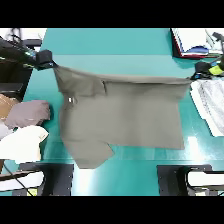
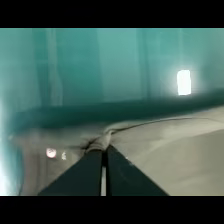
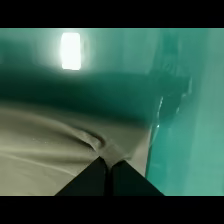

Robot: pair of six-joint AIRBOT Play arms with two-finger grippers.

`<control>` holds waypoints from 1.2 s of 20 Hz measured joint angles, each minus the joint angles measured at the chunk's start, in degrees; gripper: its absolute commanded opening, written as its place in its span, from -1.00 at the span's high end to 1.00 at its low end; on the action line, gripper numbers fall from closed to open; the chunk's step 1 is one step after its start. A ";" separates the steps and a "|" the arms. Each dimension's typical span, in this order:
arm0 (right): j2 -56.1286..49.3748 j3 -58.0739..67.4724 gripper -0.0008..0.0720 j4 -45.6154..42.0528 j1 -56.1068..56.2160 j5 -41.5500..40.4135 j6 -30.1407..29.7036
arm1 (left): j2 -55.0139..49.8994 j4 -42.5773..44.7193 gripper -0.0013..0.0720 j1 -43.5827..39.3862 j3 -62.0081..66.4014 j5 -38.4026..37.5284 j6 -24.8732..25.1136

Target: Fold the shirts.

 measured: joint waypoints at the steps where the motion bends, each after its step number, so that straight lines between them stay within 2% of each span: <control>1: -2.89 1.57 0.92 -0.02 0.22 -0.70 0.02 | -2.67 -0.09 0.91 0.00 -0.31 1.77 0.79; 6: -12.55 11.04 0.92 2.73 0.48 -2.60 0.02 | -8.96 -0.24 0.91 0.00 -0.55 7.54 2.73; 9: -12.85 10.34 0.92 3.21 0.57 -1.25 -1.09 | -9.77 0.17 0.90 0.00 -1.01 3.34 3.98; 12: -10.14 3.74 0.92 3.41 0.90 -1.42 -1.60 | -10.12 0.42 0.90 0.00 -4.04 -0.72 4.94; 13: -8.98 0.90 0.88 3.43 0.94 -2.23 -1.70 | -10.16 0.42 0.74 0.02 -5.55 -1.51 5.07; 14: -8.00 -1.70 0.34 3.50 0.98 -3.13 -1.75 | -10.23 0.48 -0.07 0.02 -7.15 -2.03 5.05; 15: -7.13 -4.28 -0.18 3.50 1.05 -4.28 -1.81 | -10.25 0.66 -0.54 0.02 -8.50 -2.38 4.92; 16: -6.43 -6.27 -0.21 3.69 1.05 -5.20 -1.97 | -10.25 0.66 -0.37 0.07 -9.70 -2.58 4.55; 20: -3.91 -10.34 -0.21 6.10 -0.35 -6.19 -1.97 | -7.85 0.98 -0.37 0.07 -12.04 -3.19 3.02; 24: 2.36 -13.22 -0.21 7.48 -1.68 -2.75 -2.64 | 2.12 7.41 -0.37 -0.09 -18.80 -4.81 0.66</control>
